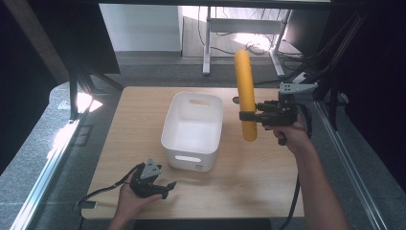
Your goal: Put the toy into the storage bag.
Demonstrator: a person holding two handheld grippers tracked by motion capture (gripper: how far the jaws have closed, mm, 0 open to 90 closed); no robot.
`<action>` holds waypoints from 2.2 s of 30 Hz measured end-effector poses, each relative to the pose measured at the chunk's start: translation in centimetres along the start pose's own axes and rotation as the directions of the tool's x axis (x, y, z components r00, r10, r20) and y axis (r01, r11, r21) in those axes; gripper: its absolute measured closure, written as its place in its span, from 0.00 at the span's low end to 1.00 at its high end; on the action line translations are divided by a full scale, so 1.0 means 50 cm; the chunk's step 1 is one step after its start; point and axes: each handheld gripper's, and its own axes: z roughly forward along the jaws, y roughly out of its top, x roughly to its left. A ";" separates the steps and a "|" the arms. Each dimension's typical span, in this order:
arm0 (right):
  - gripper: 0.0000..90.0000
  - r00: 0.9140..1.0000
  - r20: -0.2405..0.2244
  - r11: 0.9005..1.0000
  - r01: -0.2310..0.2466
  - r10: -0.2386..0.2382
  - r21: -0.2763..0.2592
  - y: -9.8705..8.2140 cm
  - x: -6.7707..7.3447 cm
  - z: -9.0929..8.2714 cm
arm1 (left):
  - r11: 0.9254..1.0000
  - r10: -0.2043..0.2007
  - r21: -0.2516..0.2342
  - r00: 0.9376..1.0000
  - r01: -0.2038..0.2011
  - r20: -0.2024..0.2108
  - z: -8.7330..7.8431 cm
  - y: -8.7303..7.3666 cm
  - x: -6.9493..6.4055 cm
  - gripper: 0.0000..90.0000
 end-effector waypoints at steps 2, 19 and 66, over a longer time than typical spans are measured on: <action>0.57 1.000 -0.010 1.000 0.002 -0.002 -0.003 0.005 0.003 0.002 | 1.000 -0.001 0.000 1.000 0.001 0.000 0.000 0.000 0.000 0.20; 0.57 0.998 -0.045 0.999 0.049 -0.050 -0.016 0.042 0.033 0.017 | 1.000 -0.004 0.001 1.000 0.004 0.002 0.002 0.000 0.000 0.20; 0.57 0.988 -0.107 0.994 0.112 -0.114 -0.019 0.104 0.073 0.062 | 1.000 -0.010 0.000 1.000 0.010 0.002 0.003 0.001 0.001 0.20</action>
